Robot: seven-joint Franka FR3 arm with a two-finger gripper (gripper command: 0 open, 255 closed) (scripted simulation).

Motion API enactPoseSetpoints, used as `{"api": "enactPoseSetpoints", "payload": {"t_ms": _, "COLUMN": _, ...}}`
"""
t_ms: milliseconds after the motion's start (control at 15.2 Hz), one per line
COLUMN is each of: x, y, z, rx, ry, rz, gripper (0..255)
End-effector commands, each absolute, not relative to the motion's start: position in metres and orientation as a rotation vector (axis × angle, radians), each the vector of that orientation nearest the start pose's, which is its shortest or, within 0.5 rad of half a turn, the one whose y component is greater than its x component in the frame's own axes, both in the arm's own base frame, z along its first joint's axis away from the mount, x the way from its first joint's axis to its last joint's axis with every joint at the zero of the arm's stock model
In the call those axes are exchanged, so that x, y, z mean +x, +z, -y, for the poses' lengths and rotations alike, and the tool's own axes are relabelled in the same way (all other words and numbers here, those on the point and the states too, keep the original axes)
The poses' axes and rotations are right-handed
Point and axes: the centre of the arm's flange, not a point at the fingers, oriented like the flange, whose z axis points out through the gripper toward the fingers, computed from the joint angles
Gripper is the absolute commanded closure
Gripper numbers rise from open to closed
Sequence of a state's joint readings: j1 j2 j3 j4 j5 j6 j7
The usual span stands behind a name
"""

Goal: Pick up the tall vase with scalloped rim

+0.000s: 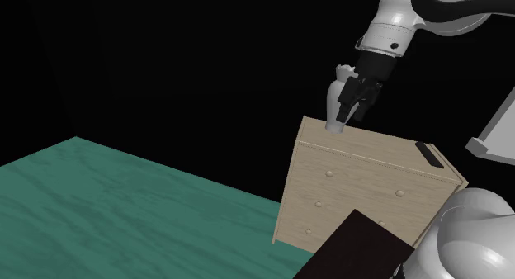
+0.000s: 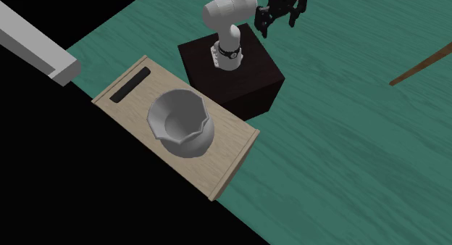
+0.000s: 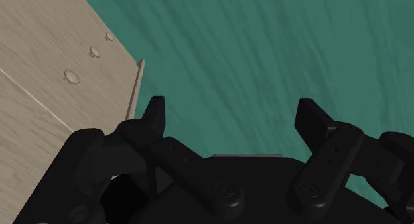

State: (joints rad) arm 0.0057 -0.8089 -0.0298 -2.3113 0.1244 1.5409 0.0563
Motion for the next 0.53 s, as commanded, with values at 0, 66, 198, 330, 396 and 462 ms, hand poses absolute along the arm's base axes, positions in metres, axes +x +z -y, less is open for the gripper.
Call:
{"api": "enactPoseSetpoints", "payload": {"t_ms": 0, "x": 0.298, "y": 0.617, "z": -0.003, "rx": -2.993, "ry": -0.053, "rz": -0.098, "gripper": 0}}
{"api": "enactPoseSetpoints", "payload": {"t_ms": 66, "x": 0.304, "y": 0.618, "z": 0.006, "rx": -3.008, "ry": -0.053, "rz": -0.099, "gripper": 0}}
{"api": "enactPoseSetpoints", "payload": {"t_ms": 198, "x": 0.317, "y": 0.62, "z": 0.025, "rx": -3.037, "ry": -0.054, "rz": -0.102, "gripper": 0}}
{"api": "enactPoseSetpoints", "payload": {"t_ms": 330, "x": 0.33, "y": 0.623, "z": 0.043, "rx": -3.067, "ry": -0.055, "rz": -0.104, "gripper": 0}}
{"api": "enactPoseSetpoints", "payload": {"t_ms": 396, "x": 0.336, "y": 0.624, "z": 0.053, "rx": -3.081, "ry": -0.056, "rz": -0.105, "gripper": 0}}
{"api": "enactPoseSetpoints", "payload": {"t_ms": 462, "x": 0.342, "y": 0.626, "z": 0.062, "rx": -3.096, "ry": -0.056, "rz": -0.106, "gripper": 0}}
